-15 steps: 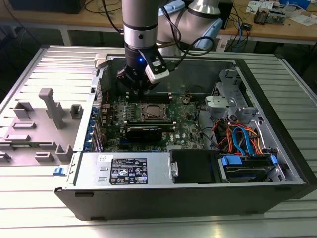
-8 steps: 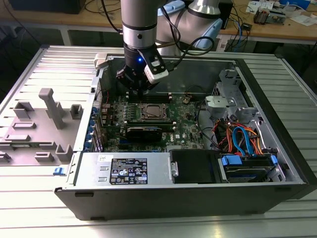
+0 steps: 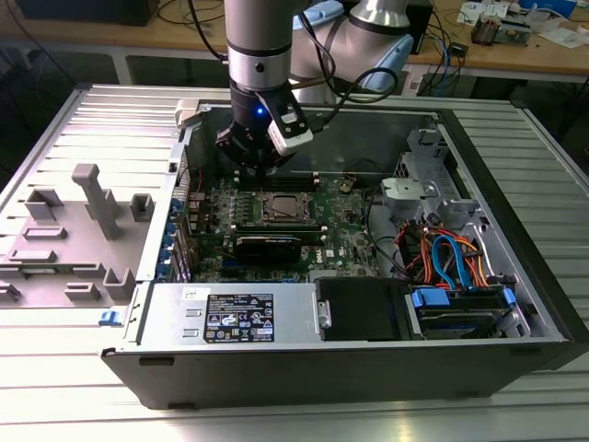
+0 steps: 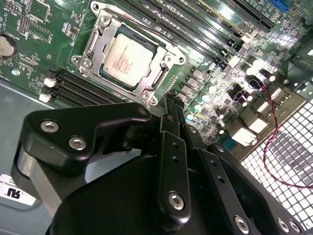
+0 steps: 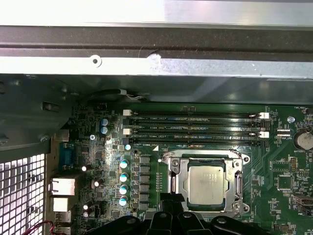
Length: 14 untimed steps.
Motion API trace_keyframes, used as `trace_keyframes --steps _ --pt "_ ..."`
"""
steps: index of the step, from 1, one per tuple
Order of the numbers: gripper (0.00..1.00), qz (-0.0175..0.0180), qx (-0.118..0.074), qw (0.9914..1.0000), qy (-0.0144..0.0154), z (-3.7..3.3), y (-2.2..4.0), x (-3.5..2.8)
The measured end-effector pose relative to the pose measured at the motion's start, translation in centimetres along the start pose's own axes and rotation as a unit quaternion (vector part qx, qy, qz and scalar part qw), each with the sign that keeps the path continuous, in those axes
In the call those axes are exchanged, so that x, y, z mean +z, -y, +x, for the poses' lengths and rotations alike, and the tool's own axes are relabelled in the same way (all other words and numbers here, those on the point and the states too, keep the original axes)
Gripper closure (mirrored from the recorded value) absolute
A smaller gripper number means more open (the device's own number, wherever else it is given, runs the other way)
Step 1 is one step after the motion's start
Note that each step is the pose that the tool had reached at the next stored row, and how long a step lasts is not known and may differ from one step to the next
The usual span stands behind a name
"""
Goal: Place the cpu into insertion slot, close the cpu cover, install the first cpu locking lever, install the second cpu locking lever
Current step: 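Install the first cpu locking lever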
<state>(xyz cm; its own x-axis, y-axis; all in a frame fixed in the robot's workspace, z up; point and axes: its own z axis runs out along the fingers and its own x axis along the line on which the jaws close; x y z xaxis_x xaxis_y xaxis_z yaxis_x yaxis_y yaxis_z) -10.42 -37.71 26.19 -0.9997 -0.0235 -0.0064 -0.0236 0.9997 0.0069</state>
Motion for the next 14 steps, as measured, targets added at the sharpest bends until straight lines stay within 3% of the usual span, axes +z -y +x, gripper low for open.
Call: trace_keyframes --steps 6,10,14 --pt "0.89 -0.0015 -0.007 0.99997 -0.0001 1.05 -0.15 0.13" --pt "0.89 -0.0043 -0.008 0.99996 0.0001 1.53 -0.33 0.23" --pt "0.89 -0.0050 -0.008 0.99996 0.0001 1.88 -0.96 0.29"
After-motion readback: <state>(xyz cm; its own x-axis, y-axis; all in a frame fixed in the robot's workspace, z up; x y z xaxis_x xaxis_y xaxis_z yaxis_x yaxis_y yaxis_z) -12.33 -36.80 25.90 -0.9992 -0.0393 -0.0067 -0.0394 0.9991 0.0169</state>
